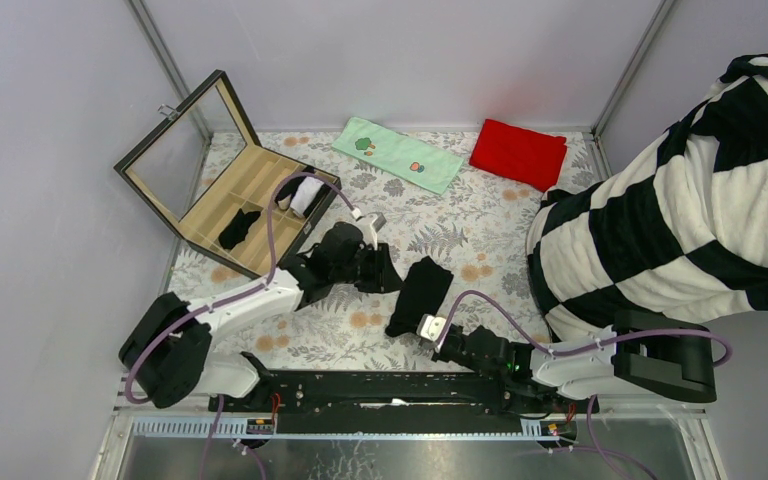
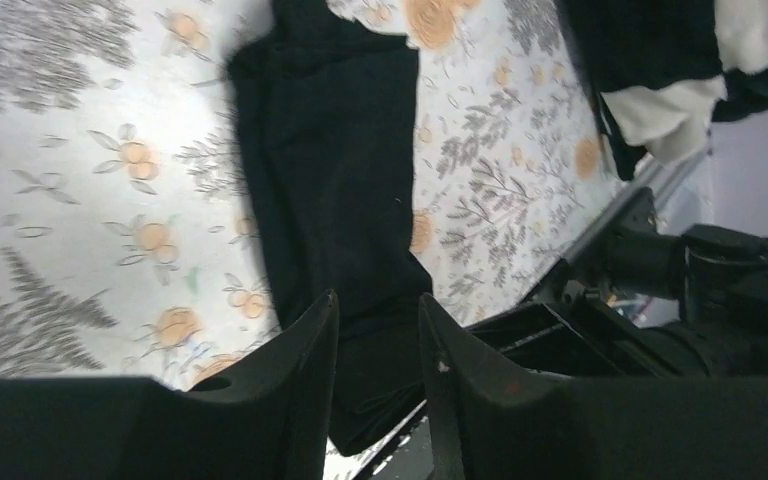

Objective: Roll the underwear
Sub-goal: Roll the underwear to the center of the board.

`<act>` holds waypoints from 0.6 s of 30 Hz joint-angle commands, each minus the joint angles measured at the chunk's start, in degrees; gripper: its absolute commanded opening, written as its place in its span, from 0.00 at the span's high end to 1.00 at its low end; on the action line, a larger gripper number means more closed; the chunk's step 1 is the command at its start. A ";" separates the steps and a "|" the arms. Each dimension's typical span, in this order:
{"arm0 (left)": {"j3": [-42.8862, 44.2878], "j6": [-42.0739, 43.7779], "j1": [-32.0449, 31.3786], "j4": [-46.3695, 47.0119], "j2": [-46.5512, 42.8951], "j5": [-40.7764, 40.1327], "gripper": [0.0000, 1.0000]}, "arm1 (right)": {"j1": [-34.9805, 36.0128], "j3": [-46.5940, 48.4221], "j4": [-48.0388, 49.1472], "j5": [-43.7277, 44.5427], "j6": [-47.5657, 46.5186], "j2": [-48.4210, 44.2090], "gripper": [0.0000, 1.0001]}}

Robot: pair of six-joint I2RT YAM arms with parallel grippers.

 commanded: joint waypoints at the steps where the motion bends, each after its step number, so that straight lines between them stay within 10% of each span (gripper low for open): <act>1: -3.62 -3.80 -0.89 10.14 4.57 9.03 0.61 | 0.25 0.00 -1.07 2.40 1.33 -1.78 0.99; 18: -6.52 -2.57 -2.08 13.17 15.97 14.10 0.62 | 0.25 0.69 -5.29 5.27 5.91 -3.75 0.99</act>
